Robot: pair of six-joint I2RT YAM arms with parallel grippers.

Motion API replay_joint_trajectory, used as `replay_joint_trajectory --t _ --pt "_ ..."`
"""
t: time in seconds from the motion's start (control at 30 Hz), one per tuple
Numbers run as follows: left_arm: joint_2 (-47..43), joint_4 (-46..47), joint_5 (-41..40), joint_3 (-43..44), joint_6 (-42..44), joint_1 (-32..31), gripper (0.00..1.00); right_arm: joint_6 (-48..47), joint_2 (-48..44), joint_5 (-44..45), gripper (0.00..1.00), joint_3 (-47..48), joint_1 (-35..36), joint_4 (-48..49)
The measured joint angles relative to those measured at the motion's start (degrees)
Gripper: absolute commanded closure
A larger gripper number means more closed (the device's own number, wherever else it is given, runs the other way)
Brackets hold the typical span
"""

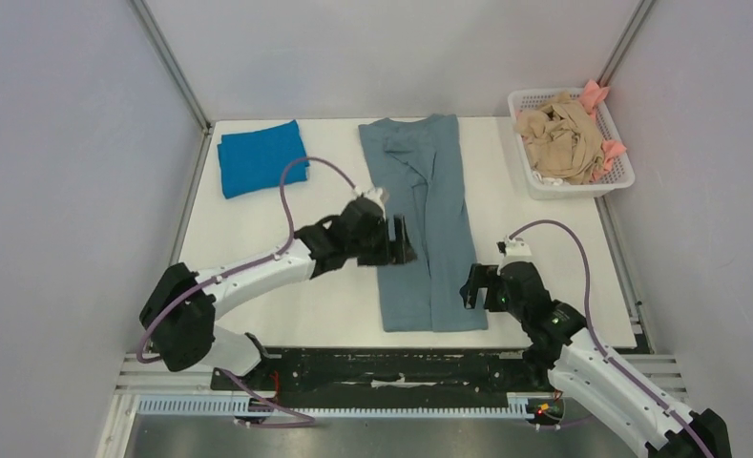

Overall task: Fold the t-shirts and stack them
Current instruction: Rotate the tshirt 90 degrees, then grab the bottom of the folded rectangular tshirt with both arms

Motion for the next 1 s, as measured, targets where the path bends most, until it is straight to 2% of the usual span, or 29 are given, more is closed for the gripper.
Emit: replay_joint_trajectory --t 0.17,0.33,0.4,0.47,0.6,0.7,0.77,0.9,0.97,1.0 --pt "-1.4 -7.6 -4.5 -15.0 -2.1 -7.1 0.16 -0.2 -2.6 -2.3 0.02 -1.3 0.0 -4.1" --pt "-9.1 -10.4 -5.1 -21.5 -5.4 -15.5 0.22 -0.6 -3.7 -6.6 0.02 -1.7 0.0 -6.2" --pt "-11.2 -9.5 -5.3 -23.0 -6.6 -16.3 0.28 -0.5 -3.6 -7.4 0.02 -2.1 0.0 -6.3" --pt "-11.6 -8.1 -5.4 -24.5 -7.5 -16.4 0.29 -0.4 -3.6 -8.0 0.03 -2.4 0.0 -6.7" --pt "-8.6 -6.0 -5.2 -25.5 -8.3 -16.4 0.29 0.2 -3.5 -8.4 0.04 -2.6 0.0 -6.6" --pt "-5.6 -3.6 -4.7 -25.5 -8.3 -16.4 0.35 0.6 -3.7 -8.3 0.04 -2.7 0.0 -6.6" --pt "-3.5 -2.5 -3.4 -24.8 -8.3 -16.4 0.44 0.8 -3.8 -8.2 0.04 -2.7 0.0 -6.6" --pt "0.3 0.8 -1.7 -23.5 -8.6 -16.4 0.75 1.1 -3.8 -8.1 0.04 -2.8 0.0 -6.4" --pt "1.4 1.1 -1.2 -23.3 -8.8 -16.4 0.95 1.1 -3.8 -8.1 0.07 -2.8 0.0 -6.4" --pt "1.7 1.0 -1.1 -23.3 -8.8 -16.4 0.98 1.0 -3.8 -8.2 0.08 -2.8 0.0 -6.4"
